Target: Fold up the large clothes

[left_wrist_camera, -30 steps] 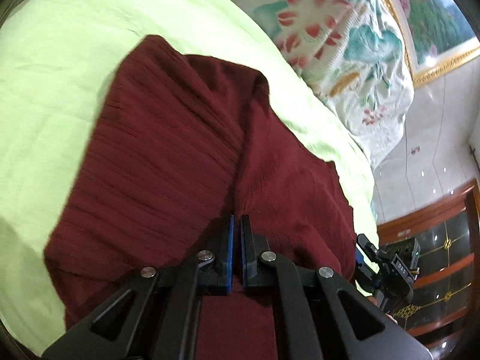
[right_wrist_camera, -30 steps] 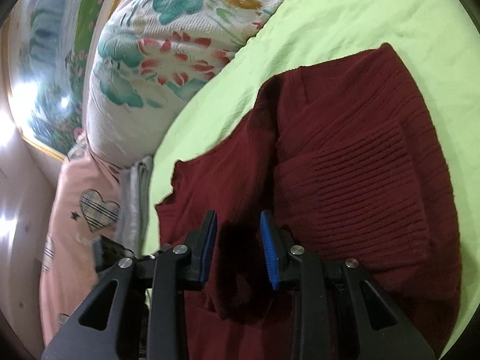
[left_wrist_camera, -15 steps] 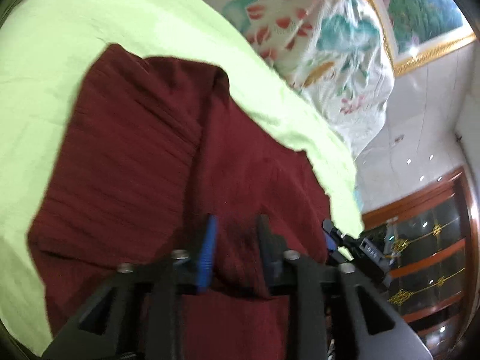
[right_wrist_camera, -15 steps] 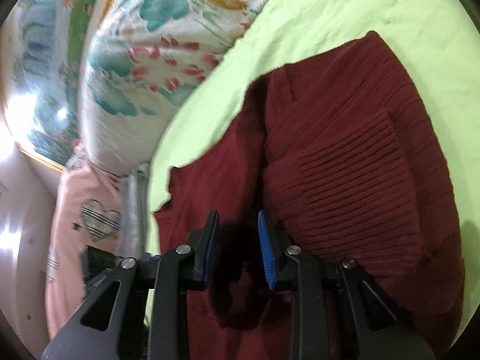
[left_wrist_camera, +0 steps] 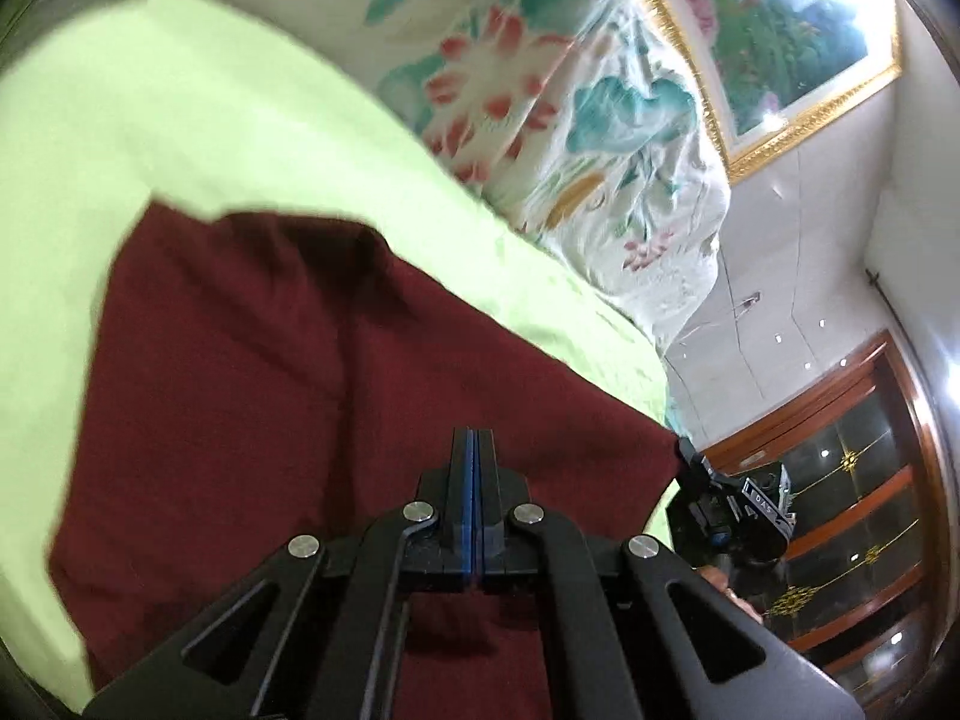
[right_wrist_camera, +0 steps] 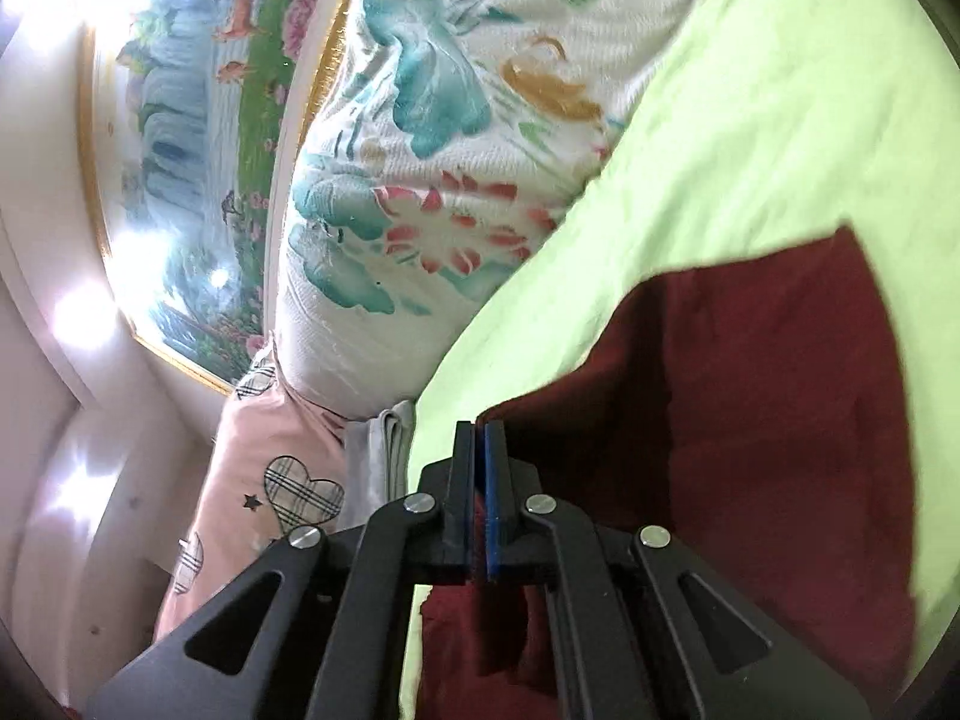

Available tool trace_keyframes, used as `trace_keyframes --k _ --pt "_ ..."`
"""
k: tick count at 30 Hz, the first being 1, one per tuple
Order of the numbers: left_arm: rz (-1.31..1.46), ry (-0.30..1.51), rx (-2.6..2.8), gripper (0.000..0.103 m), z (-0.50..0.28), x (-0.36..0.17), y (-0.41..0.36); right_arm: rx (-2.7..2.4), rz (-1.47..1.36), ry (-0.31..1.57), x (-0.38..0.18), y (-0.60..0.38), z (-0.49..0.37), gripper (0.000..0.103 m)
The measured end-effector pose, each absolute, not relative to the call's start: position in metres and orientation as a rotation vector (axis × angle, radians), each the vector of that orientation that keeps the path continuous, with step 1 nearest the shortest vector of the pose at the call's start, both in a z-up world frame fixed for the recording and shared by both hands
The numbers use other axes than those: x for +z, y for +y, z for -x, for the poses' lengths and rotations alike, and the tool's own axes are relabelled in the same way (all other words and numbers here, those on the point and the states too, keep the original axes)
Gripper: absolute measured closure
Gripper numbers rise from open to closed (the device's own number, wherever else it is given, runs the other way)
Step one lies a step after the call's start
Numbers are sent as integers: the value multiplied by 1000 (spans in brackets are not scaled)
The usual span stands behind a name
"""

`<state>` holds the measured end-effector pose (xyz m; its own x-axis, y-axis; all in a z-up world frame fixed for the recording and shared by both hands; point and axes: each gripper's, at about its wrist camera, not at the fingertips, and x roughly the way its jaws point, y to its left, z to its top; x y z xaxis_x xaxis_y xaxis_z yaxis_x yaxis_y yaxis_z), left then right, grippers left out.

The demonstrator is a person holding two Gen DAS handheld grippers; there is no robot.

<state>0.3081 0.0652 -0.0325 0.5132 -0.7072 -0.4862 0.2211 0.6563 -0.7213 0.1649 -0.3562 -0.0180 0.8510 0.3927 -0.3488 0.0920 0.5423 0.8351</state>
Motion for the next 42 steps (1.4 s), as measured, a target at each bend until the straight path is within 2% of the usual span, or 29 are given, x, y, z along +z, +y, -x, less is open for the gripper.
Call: trace_keyframes --k 2,5,9,14,18,20,23,28,30,31,33,35,37,42 --pt "653 885 -594 103 -312 -41 67 196 -1018 563 -28 -363 -166 101" --pt "673 923 -614 103 -304 -54 64 98 -976 688 -50 -360 -167 100" --pt "588 952 -642 103 -283 -55 45 0 -917 798 -66 -354 -159 97" --pt "455 970 -762 103 -262 -46 1 -44 -724 713 -26 -324 -141 97" --pt "317 1067 -649 103 -266 -66 -21 80 -656 774 -24 -292 -146 97" --pt "289 1122 -561 103 -268 -82 -13 65 -639 792 -27 -290 -143 97" --pt "404 1140 -562 102 -262 -92 15 109 -672 863 -45 -288 -146 97" --pt "395 1114 -510 103 -251 -82 30 82 -674 1032 -84 -277 -155 97" --pt "366 1092 -484 102 -243 -71 35 83 -692 992 -74 -277 -145 97" --pt "353 1079 -469 101 -237 -65 36 90 -679 971 -66 -276 -139 96" --pt "362 1052 -455 88 -221 -55 47 97 -661 942 -52 -276 -125 93" --pt "380 1030 -431 75 -206 -48 59 82 -672 911 -40 -283 -103 86" --pt "369 1009 -378 69 -184 -45 74 63 -677 895 -33 -289 -82 70" --pt "351 1009 -279 54 -139 -47 114 -29 -685 865 -24 -306 -19 68"
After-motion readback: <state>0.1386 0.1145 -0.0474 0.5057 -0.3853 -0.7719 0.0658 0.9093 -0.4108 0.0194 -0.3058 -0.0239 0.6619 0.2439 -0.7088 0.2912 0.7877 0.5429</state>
